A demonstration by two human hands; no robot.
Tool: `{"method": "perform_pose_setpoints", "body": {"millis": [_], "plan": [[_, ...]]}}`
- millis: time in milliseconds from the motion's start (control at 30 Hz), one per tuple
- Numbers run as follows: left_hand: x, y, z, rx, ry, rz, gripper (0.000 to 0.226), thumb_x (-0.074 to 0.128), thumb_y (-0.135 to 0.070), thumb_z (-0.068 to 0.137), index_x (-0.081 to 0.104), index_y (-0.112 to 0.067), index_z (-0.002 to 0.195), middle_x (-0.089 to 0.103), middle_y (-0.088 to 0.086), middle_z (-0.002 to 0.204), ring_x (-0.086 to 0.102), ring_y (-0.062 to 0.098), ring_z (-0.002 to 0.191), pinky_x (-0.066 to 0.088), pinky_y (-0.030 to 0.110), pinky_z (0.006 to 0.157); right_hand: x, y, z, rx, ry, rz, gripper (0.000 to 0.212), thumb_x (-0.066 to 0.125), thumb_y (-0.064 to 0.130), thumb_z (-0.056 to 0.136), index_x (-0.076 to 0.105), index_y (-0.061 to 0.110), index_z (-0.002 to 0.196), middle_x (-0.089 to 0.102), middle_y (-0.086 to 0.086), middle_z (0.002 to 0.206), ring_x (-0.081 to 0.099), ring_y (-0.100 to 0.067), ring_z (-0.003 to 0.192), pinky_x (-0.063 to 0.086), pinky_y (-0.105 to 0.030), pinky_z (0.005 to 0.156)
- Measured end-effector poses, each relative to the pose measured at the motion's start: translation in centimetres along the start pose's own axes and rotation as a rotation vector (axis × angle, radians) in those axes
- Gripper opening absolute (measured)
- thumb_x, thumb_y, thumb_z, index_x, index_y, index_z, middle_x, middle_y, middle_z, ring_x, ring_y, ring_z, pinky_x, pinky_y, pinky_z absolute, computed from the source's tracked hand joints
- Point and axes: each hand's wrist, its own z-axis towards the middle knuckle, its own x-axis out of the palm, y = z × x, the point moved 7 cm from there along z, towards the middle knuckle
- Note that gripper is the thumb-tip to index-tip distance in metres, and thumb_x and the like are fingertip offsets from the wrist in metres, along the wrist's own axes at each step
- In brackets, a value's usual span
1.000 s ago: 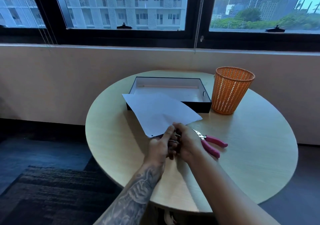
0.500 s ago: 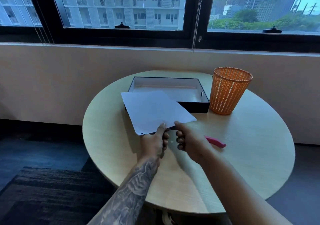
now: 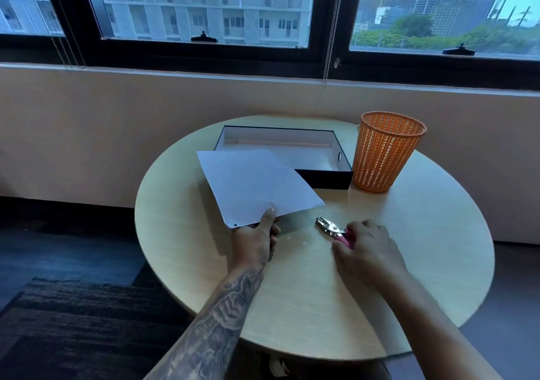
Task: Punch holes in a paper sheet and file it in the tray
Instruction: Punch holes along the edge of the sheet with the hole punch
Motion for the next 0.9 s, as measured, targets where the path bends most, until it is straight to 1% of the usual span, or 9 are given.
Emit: {"method": "perform_pose_setpoints", "body": {"millis": [67,133,200,233,333,433,500,600,900], "plan": [[0.0,0.1,0.1,-0.003,0.0,-0.002,0.026,0.073,-0.026,0.089,0.064,-0.009,0.071,0.058,0.005,0.054,0.04,0.013,0.036,0.03,0.02,0.04,-0.3,0.0,-0.3,0.007,0.034,0.142,0.03,0.063,0.051,0.087,0.065,0.029,0.109,0.057,0.004,0.108,0.054,-0.02,0.105,0.048,-0.037,0.086],[0.1,0.2,0.1,-0.013,-0.011,-0.011,0.027,0.073,-0.026,0.089,0.063,-0.01,0.07,0.058,0.005,0.054,0.04,0.013,0.036,0.029,0.02,0.041,-0.9,0.4,-0.9,0.015,0.06,0.345,0.021,0.066,0.049,0.086,0.067,0.032,0.099,0.063,0.006,0.099,0.061,-0.017,0.094,0.052,-0.037,0.082],[0.1,0.2,0.1,-0.021,-0.019,-0.014,0.028,0.073,-0.026,0.089,0.062,-0.011,0.068,0.058,0.004,0.054,0.04,0.013,0.036,0.029,0.02,0.041,-1.3,1.2,-1.6,0.006,0.093,0.542,0.016,0.067,0.043,0.089,0.07,0.026,0.091,0.07,-0.001,0.086,0.064,-0.017,0.082,0.05,-0.037,0.075],[0.1,0.3,0.2,-0.027,-0.02,-0.01,0.029,0.072,-0.026,0.089,0.062,-0.012,0.067,0.058,0.003,0.054,0.04,0.013,0.036,0.029,0.02,0.041,-1.4,1.8,-1.9,0.004,0.124,0.643,0.017,0.065,0.039,0.09,0.071,0.023,0.089,0.072,-0.005,0.085,0.066,-0.018,0.079,0.049,-0.036,0.073],[0.2,0.4,0.3,-0.042,-0.024,-0.007,0.03,0.072,-0.027,0.09,0.061,-0.013,0.065,0.059,0.002,0.053,0.041,0.013,0.038,0.03,0.022,0.042,-0.5,3.6,-2.7,0.06,0.335,0.936,0.034,0.053,0.039,0.087,0.069,0.01,0.097,0.077,-0.012,0.094,0.071,-0.022,0.081,0.049,-0.039,0.072],[0.3,0.0,0.5,-0.029,-0.036,-0.039,0.026,0.071,-0.023,0.09,0.063,-0.012,0.068,0.059,0.004,0.054,0.04,0.013,0.036,0.03,0.022,0.04,1.0,5.1,-3.5,0.142,0.56,1.129,0.041,0.041,0.035,0.095,0.066,0.003,0.104,0.076,-0.019,0.094,0.07,-0.029,0.079,0.053,-0.039,0.069],[0.5,-0.3,0.6,-0.012,-0.036,-0.052,0.024,0.07,-0.02,0.09,0.063,-0.011,0.07,0.058,0.003,0.053,0.039,0.012,0.036,0.031,0.023,0.038,1.7,5.6,-3.7,0.179,0.632,1.197,0.044,0.039,0.036,0.097,0.065,0.001,0.105,0.071,-0.018,0.086,0.066,-0.028,0.073,0.054,-0.039,0.066],[0.6,-0.5,0.5,-0.002,-0.031,-0.044,0.025,0.071,-0.021,0.09,0.064,-0.011,0.068,0.059,0.001,0.051,0.04,0.012,0.037,0.032,0.024,0.038,2.4,6.1,-3.8,0.197,0.662,1.219,0.051,0.04,0.042,0.099,0.066,-0.001,0.105,0.067,-0.017,0.082,0.063,-0.027,0.068,0.053,-0.038,0.062],[0.7,-0.7,0.4,-0.003,-0.028,-0.043,0.023,0.071,-0.02,0.09,0.067,-0.004,0.074,0.059,0.001,0.051,0.04,0.011,0.036,0.032,0.022,0.037,2.6,6.9,-3.1,0.154,0.56,1.099,0.052,0.041,0.044,0.1,0.068,-0.001,0.104,0.072,-0.017,0.084,0.067,-0.027,0.069,0.056,-0.038,0.062]]}}
